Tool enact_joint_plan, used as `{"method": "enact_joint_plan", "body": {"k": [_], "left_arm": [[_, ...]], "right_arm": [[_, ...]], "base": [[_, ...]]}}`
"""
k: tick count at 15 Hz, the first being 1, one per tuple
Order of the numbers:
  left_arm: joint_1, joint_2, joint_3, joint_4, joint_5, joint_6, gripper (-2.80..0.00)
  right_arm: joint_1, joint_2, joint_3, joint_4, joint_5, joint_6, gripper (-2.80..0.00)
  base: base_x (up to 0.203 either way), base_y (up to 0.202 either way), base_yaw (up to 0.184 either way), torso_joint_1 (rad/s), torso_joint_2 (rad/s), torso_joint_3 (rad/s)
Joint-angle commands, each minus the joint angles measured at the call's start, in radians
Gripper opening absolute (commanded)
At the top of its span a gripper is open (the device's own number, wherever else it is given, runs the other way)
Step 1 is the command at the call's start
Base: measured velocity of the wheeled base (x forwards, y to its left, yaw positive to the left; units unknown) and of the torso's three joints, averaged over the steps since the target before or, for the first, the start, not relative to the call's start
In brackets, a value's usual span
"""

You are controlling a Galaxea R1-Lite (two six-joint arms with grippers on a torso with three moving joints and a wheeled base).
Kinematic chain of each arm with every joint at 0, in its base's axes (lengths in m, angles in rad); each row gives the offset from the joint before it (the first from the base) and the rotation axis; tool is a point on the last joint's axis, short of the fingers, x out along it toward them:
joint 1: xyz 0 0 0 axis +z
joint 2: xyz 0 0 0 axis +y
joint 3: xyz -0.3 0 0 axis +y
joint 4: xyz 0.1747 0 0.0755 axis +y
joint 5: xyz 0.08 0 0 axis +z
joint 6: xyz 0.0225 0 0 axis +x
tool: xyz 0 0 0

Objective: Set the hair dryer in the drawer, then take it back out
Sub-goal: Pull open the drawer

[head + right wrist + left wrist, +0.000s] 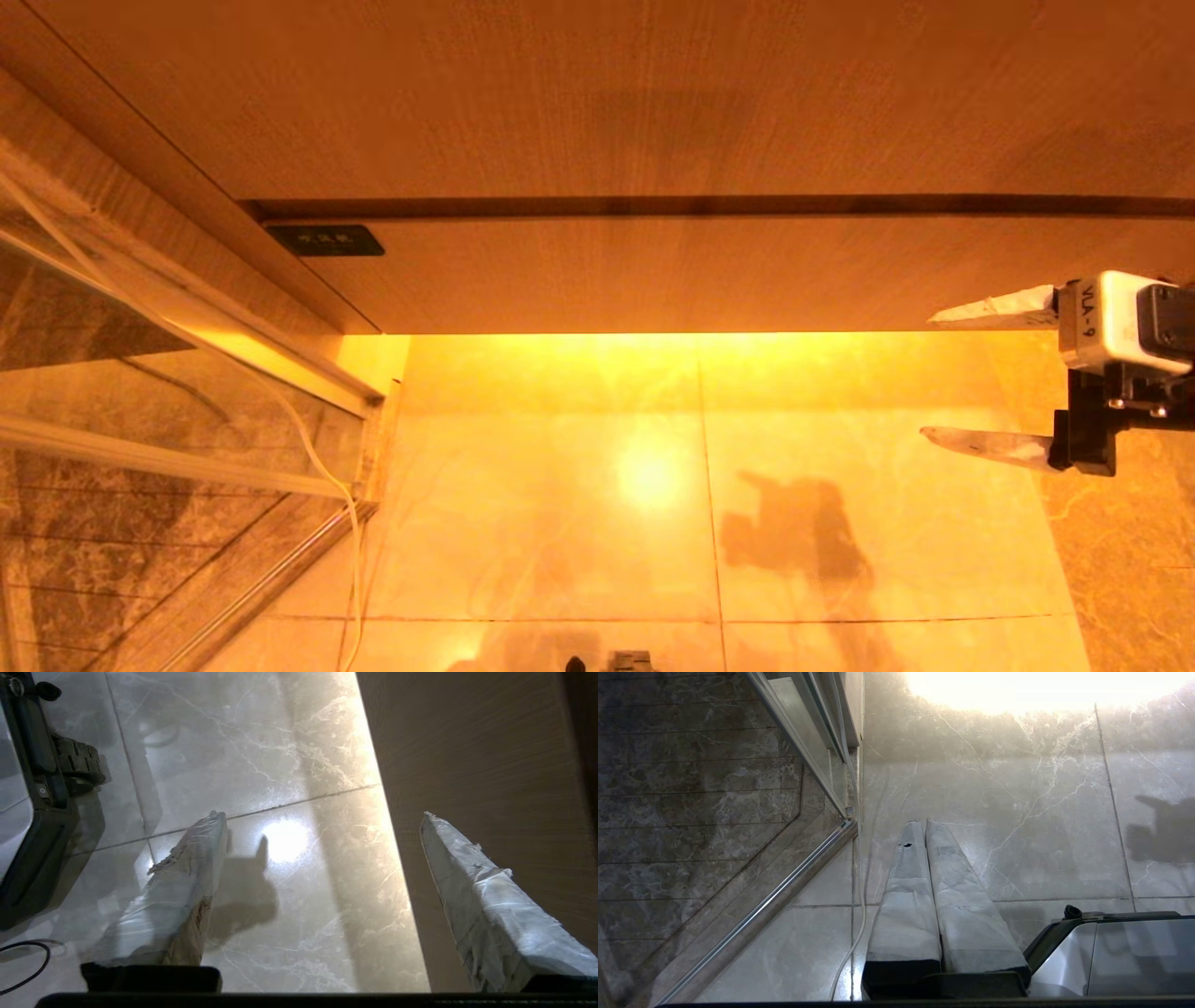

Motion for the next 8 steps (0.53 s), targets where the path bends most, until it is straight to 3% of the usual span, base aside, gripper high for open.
{"method": "enact_joint_plan", "body": {"k": [1,3,5,8], "left_arm": [[0.0,0.0,0.002,0.0,0.0,0.001,-2.8],[0.0,0.0,0.002,0.0,0.0,0.001,-2.8],[0.0,0.0,0.002,0.0,0.0,0.0,-2.8],[0.0,0.0,0.002,0.0,0.0,0.001,-2.8]], "right_arm": [[-0.002,0.006,0.014,-0.004,0.004,-0.008,0.0],[-0.013,0.004,0.01,-0.023,0.002,-0.013,0.0],[-0.041,0.006,0.011,-0.134,-0.003,-0.103,0.0],[-0.043,0.046,0.018,-0.199,0.005,-0.106,0.0]], "base": [[0.0,0.0,0.0,0.0,0.0,0.0],[0.0,0.0,0.0,0.0,0.0,0.0],[0.0,0.0,0.0,0.0,0.0,0.0],[0.0,0.0,0.0,0.0,0.0,0.0]]}}
